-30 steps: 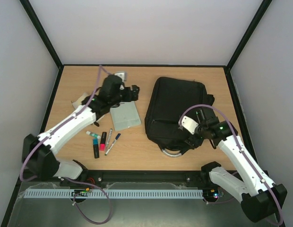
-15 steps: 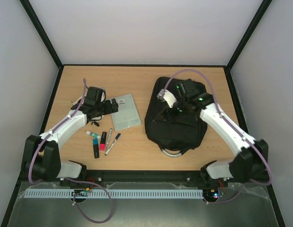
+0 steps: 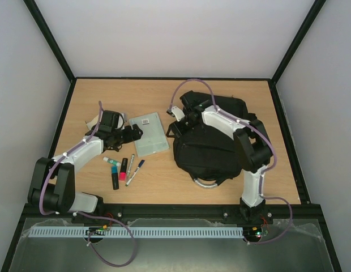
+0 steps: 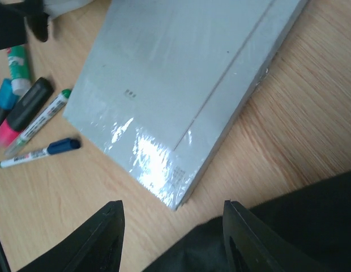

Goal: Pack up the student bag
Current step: Adjust the book at the center of the board.

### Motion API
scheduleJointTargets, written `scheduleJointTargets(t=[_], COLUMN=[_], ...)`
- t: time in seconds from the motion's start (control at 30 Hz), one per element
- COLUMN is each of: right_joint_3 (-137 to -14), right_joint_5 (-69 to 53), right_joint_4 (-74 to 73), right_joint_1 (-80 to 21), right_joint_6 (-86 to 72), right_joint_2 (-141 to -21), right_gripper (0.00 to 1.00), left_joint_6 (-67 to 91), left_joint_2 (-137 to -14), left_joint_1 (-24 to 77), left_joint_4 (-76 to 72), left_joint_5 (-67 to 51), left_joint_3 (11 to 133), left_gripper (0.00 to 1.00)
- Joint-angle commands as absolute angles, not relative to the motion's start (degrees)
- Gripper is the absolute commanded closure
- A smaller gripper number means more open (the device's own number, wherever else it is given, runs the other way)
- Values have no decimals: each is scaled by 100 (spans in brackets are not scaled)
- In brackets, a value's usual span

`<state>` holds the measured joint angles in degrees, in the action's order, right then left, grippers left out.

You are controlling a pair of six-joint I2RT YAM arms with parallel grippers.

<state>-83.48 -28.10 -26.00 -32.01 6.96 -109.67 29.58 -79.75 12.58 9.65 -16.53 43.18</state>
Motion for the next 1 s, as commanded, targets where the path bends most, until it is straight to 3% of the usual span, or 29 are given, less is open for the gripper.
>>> scheduleJointTargets(t=[0.0, 0.57, 0.97], right_joint_3=[-8708, -8580, -8623], right_joint_5=[-2954, -2795, -2918], right_joint_4=[-2592, -2424, -2407], right_joint_1=[-3232, -3234, -3233], right_joint_6=[213, -137, -256], right_joint_2=[-11568, -12250, -12557], right_gripper=[52, 51, 56], left_joint_6=[3057, 3834, 3940], left_joint_2=[-8048, -8235, -9186], left_joint_1=[1331, 1714, 1695], left_joint_4=[851, 710, 497], left_joint_5=[-1816, -771, -844], left_joint_3=[4297, 4150, 4395], left_gripper=[9, 14, 12])
